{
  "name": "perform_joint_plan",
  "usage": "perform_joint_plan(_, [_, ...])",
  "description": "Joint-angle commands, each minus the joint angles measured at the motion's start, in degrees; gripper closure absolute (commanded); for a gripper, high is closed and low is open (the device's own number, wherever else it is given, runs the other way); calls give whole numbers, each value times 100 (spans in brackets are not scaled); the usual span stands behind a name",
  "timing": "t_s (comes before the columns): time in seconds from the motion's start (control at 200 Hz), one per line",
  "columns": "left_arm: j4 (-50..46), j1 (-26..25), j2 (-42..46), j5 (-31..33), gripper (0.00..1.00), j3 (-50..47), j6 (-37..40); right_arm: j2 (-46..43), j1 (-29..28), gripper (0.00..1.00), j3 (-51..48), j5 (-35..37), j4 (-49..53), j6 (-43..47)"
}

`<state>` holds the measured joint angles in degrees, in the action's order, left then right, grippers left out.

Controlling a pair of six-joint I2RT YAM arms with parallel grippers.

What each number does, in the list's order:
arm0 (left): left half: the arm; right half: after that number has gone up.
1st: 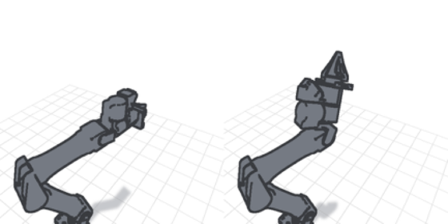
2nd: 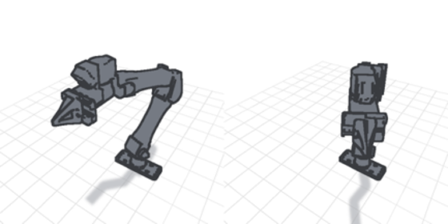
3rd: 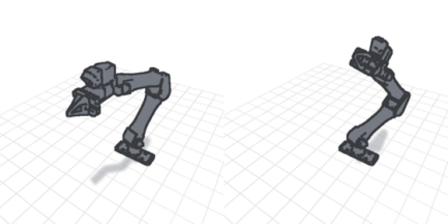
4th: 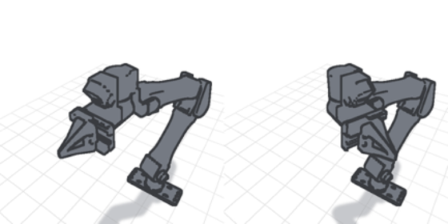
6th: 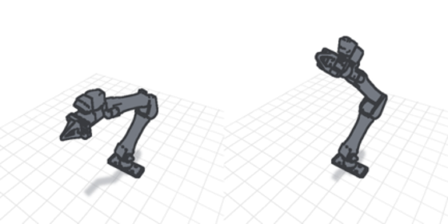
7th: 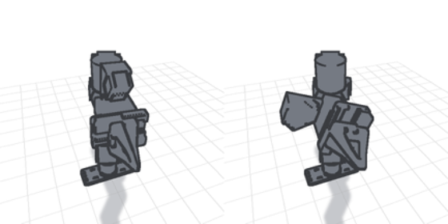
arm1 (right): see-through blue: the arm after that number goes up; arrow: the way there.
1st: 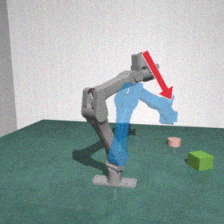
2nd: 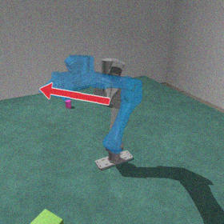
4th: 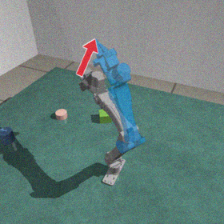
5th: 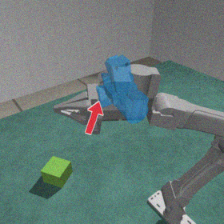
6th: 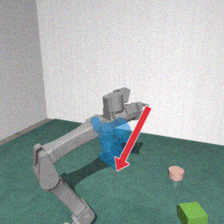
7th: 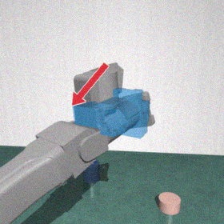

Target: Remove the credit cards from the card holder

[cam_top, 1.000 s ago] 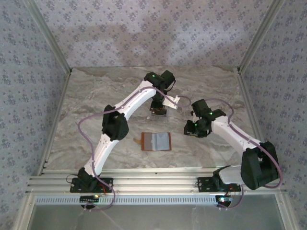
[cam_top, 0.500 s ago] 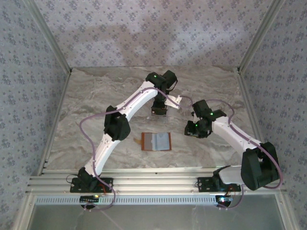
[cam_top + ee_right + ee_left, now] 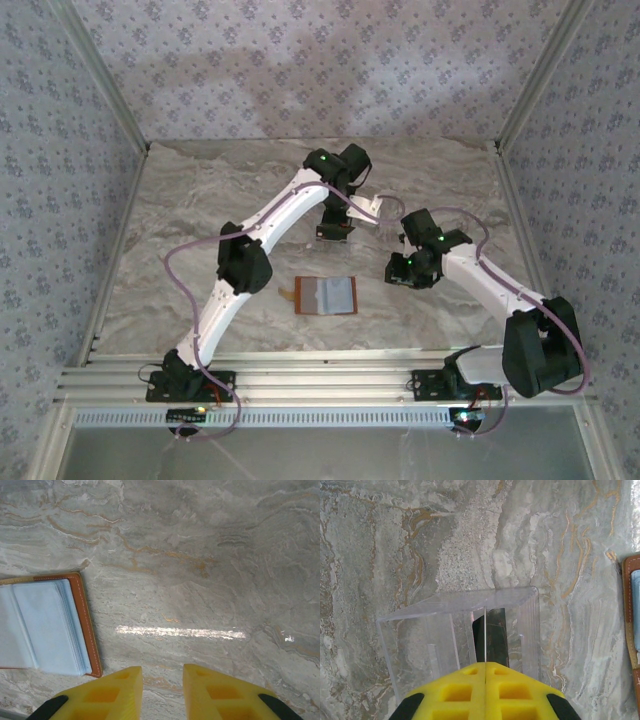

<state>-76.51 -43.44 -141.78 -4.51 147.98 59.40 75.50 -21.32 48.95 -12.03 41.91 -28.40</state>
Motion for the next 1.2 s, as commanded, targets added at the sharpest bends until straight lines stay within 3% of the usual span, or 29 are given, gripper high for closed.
perform_joint_plan(0.0, [-179,80,-69,-450,100,126,-215,-100,55,72,-50,-79,138,108])
perform_joint_plan(0.834, [27,465,-346,-1103,100,-252,-524,-78,66,71,-54,-53,151,142])
perform_joint_plan(1.199, [63,503,-284,-1060,68,-252,-604,-105,66,72,-18,-2,121,127])
